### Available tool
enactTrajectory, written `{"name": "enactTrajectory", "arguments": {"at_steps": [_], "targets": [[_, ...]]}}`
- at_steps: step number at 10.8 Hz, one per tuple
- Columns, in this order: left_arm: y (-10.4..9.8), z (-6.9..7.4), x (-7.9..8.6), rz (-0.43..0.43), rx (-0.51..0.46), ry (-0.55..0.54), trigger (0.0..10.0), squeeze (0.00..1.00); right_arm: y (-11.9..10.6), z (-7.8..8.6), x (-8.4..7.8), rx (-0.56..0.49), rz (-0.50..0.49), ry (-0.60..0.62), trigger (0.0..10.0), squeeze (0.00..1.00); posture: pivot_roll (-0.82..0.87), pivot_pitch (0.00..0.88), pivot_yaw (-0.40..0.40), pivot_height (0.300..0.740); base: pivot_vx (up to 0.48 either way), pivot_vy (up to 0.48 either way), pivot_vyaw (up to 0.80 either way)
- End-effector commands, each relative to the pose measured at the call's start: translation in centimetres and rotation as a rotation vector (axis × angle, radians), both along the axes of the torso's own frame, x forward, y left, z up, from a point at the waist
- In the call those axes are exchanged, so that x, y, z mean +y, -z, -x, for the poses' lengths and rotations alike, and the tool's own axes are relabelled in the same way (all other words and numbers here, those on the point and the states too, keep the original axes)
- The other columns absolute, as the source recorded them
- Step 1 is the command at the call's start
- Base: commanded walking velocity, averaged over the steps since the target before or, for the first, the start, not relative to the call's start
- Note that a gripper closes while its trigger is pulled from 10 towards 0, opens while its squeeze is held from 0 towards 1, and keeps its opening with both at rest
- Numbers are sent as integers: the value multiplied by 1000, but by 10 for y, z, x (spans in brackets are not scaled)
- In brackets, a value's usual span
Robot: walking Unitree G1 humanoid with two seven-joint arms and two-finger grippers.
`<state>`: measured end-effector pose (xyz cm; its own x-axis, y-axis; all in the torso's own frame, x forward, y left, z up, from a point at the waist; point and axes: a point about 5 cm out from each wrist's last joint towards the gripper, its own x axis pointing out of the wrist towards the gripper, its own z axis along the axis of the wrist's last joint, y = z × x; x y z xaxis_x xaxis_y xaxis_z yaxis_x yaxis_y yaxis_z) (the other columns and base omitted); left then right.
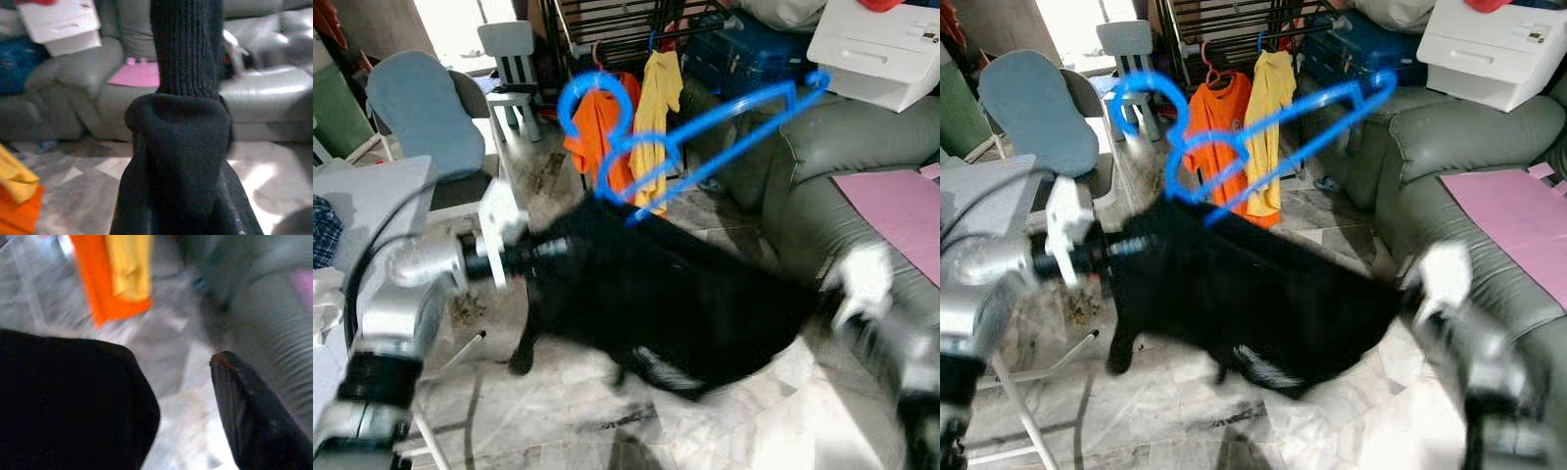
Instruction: Hang hanger
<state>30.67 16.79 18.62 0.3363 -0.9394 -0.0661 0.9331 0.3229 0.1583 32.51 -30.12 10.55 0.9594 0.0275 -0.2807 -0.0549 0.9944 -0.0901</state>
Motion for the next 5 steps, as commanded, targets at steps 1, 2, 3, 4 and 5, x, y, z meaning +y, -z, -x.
{"name": "enactTrajectory", "arguments": {"at_steps": [1, 2, 3, 4, 5], "targets": [[-6, 4, 1, -5, -17, 29, 0, 0, -13, -4, -11, -49, 11, 71, 0, 0, -167, 0, 68, 740, 0, 0, 0], [9, 10, -3, -30, 34, 62, 0, 0, -37, -16, -9, -128, 21, 96, 0, 0, -169, 0, 62, 740, 0, 0, 0], [24, 13, -2, -56, 84, 73, 0, 0, -54, -25, -4, -192, 23, 93, 0, 0, -168, 0, 60, 740, 0, 0, 0], [39, 15, -1, -85, 127, 65, 0, 0, -68, -32, 0, -248, 20, 93, 0, 0, -171, 0, 57, 740, 0, 0, 0], [53, 16, 0, -62, 194, 48, 0, 0, -79, -36, 4, -293, 10, 87, 0, 0, -170, 0, 56, 740, 0, 0, 0]]}}
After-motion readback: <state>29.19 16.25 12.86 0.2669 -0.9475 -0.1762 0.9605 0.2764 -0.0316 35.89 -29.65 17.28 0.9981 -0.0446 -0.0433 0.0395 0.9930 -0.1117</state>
